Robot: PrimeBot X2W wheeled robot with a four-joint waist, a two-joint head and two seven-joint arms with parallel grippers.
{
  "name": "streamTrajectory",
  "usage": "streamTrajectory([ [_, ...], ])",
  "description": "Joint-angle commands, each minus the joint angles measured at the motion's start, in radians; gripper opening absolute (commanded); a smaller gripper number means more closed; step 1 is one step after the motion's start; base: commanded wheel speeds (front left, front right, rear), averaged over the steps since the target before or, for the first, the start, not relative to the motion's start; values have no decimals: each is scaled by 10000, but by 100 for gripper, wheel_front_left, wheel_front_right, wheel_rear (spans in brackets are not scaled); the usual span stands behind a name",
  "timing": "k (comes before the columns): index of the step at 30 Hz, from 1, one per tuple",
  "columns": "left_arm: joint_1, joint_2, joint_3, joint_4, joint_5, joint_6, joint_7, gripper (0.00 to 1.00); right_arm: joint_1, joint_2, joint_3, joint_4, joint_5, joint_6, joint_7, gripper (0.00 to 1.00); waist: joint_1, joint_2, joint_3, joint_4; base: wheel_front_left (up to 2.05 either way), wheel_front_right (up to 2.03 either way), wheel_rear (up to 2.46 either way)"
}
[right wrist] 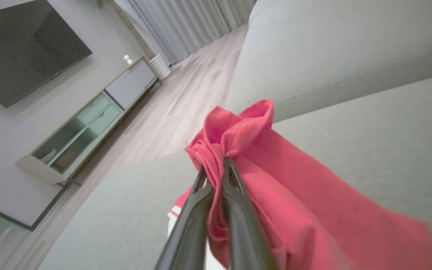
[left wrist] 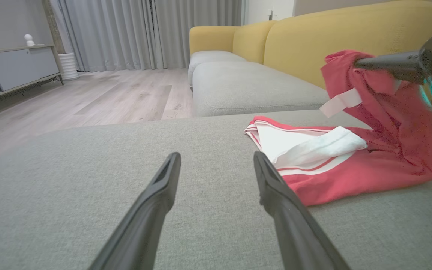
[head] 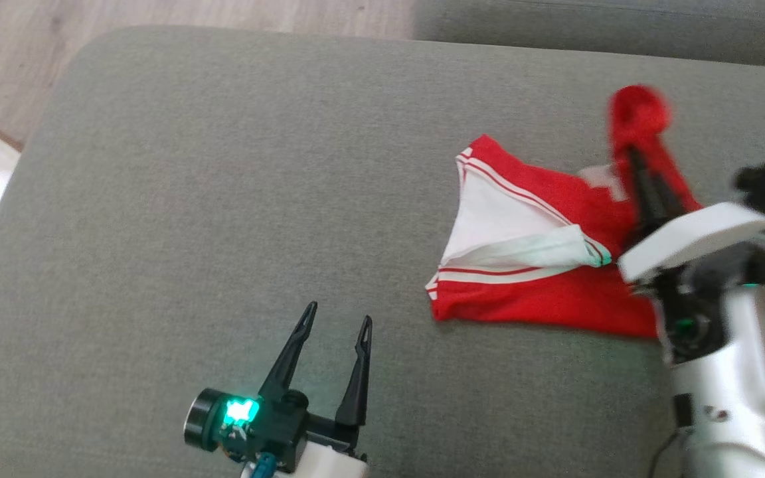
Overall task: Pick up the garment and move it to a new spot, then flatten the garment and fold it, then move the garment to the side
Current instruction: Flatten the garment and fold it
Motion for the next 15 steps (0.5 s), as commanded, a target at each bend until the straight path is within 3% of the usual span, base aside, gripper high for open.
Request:
streamTrajectory([
  [1,-87,-81,299,-235,104,-72,-93,100,-508,79,610,-102,269,-9,-171,0,0,0,17,190,0,0,0],
  [4,-133,-169,333,-129,156,-188,-93,100,-769,82,1848,573,916,-9,-559,0,0,0,71,448,0,0,0],
  [12,-53,-302,430,-37,260,-266,-93,100,-1094,84,3431,1377,1404,-9,-1062,0,0,0,119,633,0,0,0],
  [14,-11,-328,487,-37,280,-269,-93,100,-1092,84,3786,1537,1530,-9,-1091,48,0,0,104,597,0,0,0],
  [15,12,-334,533,-37,283,-268,-93,100,-1077,84,3947,1585,1576,-9,-1091,96,0,0,90,553,0,0,0],
])
